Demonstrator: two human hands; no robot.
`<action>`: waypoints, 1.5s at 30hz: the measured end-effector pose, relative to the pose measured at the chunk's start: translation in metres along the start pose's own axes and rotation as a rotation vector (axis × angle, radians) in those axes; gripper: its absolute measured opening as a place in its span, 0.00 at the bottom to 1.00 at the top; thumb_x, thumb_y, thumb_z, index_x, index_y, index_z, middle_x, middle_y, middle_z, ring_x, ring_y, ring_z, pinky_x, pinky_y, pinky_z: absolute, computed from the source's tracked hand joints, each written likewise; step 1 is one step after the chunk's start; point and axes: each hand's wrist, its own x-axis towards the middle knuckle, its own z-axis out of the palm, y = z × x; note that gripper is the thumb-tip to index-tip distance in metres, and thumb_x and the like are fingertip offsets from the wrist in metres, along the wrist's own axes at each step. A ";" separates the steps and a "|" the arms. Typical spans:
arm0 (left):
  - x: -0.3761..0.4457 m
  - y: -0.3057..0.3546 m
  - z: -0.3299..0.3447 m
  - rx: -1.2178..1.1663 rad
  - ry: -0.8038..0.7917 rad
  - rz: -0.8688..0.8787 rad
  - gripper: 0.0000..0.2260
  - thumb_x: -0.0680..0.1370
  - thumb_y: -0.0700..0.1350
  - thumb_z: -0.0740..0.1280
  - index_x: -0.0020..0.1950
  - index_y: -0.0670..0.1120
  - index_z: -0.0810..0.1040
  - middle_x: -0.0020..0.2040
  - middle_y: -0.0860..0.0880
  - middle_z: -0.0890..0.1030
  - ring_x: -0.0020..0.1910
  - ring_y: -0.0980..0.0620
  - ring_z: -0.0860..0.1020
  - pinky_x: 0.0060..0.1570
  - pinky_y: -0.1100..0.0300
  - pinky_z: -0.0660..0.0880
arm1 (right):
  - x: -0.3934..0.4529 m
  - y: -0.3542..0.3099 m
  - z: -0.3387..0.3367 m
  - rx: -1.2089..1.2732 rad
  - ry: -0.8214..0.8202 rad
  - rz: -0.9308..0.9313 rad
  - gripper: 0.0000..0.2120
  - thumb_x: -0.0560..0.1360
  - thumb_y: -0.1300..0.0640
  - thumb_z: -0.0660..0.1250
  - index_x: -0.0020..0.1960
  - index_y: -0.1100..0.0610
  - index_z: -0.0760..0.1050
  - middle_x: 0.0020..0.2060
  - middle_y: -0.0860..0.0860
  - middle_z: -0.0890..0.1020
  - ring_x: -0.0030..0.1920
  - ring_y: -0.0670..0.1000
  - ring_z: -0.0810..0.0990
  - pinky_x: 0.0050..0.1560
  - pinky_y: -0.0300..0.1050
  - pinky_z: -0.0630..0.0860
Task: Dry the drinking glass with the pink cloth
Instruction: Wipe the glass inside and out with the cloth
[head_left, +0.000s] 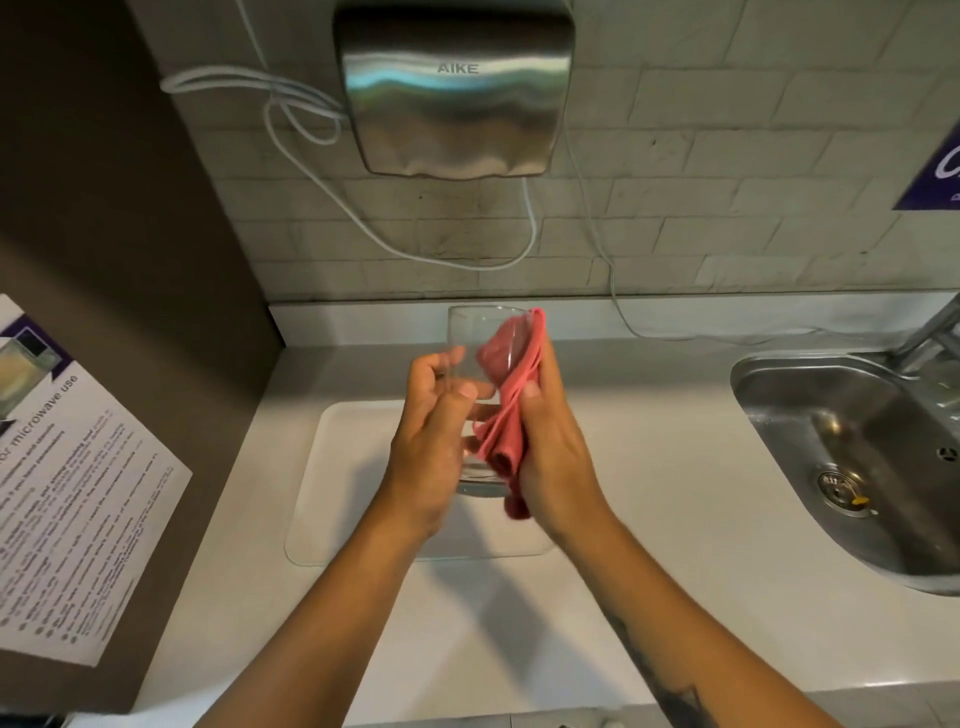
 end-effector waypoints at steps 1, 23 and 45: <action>-0.002 0.000 0.001 -0.027 -0.005 -0.006 0.25 0.70 0.59 0.66 0.66 0.55 0.74 0.51 0.49 0.86 0.49 0.46 0.84 0.40 0.55 0.82 | 0.009 -0.004 -0.003 0.027 0.013 0.006 0.27 0.87 0.50 0.52 0.84 0.34 0.55 0.80 0.43 0.74 0.78 0.48 0.77 0.76 0.59 0.77; 0.008 0.009 -0.001 0.006 -0.052 -0.036 0.16 0.76 0.53 0.63 0.64 0.54 0.75 0.47 0.49 0.85 0.46 0.51 0.85 0.39 0.56 0.82 | -0.004 -0.004 0.003 -0.012 0.028 -0.035 0.25 0.88 0.53 0.51 0.81 0.34 0.54 0.77 0.34 0.73 0.76 0.36 0.75 0.71 0.40 0.79; -0.007 0.003 0.005 0.271 0.069 0.005 0.23 0.70 0.61 0.71 0.64 0.62 0.73 0.56 0.52 0.83 0.51 0.53 0.86 0.44 0.58 0.83 | -0.021 0.006 -0.003 -0.052 0.018 0.053 0.26 0.87 0.49 0.53 0.81 0.30 0.53 0.79 0.30 0.68 0.79 0.31 0.69 0.80 0.36 0.69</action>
